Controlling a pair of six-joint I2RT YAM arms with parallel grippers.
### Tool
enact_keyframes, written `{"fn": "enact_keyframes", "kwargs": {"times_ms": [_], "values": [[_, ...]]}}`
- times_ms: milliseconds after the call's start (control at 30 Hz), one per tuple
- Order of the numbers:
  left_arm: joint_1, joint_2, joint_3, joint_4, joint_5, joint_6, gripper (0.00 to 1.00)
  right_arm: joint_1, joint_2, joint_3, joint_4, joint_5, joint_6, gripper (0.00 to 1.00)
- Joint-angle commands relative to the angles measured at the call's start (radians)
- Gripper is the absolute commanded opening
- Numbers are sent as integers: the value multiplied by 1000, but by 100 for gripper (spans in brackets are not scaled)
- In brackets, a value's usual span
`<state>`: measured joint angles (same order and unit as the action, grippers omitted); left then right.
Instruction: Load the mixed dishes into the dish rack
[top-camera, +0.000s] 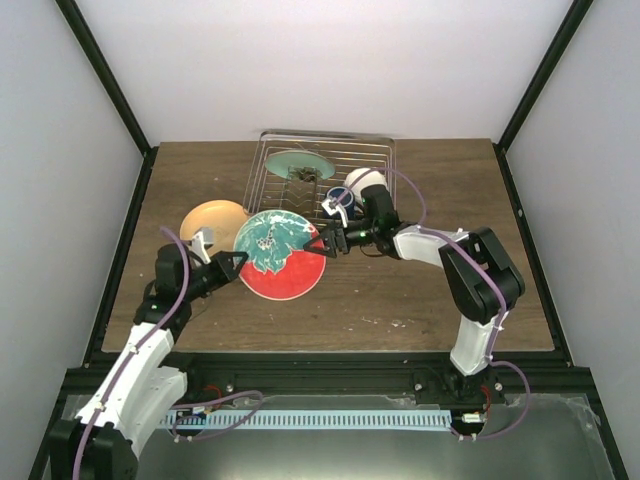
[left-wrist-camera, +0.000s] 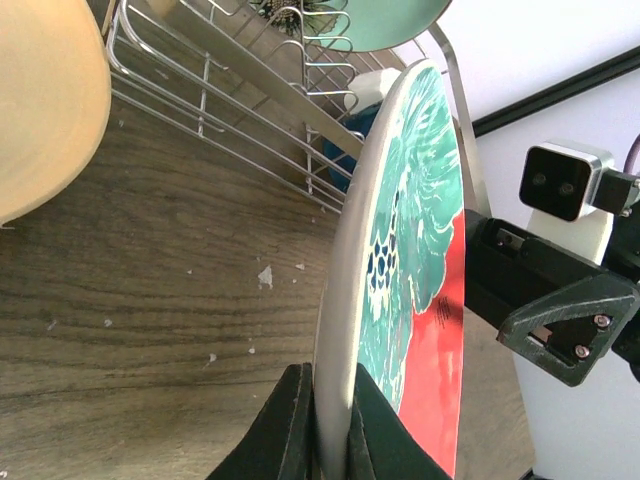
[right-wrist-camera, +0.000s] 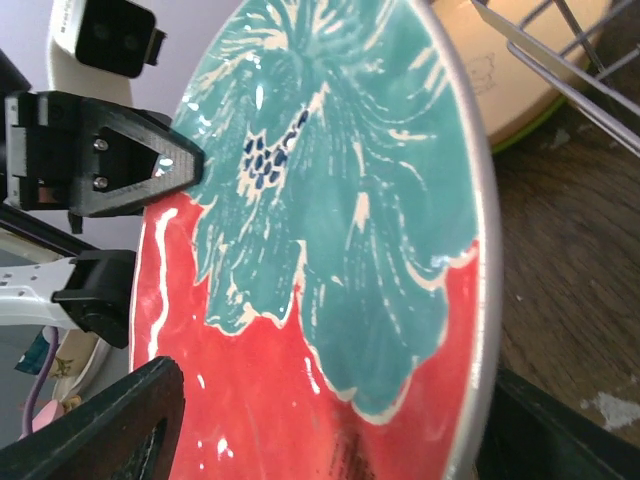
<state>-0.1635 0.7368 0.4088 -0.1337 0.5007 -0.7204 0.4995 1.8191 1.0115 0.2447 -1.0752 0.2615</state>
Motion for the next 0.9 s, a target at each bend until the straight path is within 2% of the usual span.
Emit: {"fn": "enact_keyframes", "kwargs": {"times_ms": [0,200,500,600,767,867], "values": [[-8,-9,38,205,38,-49,0,11,14,-7,121,-58,49,76],[-14,12,35,228,37,-53,0,27,39,6,128,-67,51,74],[-15,32,26,242,29,-55,0,44,70,24,144,-95,60,58],[-15,44,19,255,28,-58,0,52,79,28,152,-104,64,49],[-17,60,12,267,25,-55,0,54,93,33,166,-121,74,26],[-18,68,9,268,21,-54,0,54,90,32,165,-123,72,19]]}}
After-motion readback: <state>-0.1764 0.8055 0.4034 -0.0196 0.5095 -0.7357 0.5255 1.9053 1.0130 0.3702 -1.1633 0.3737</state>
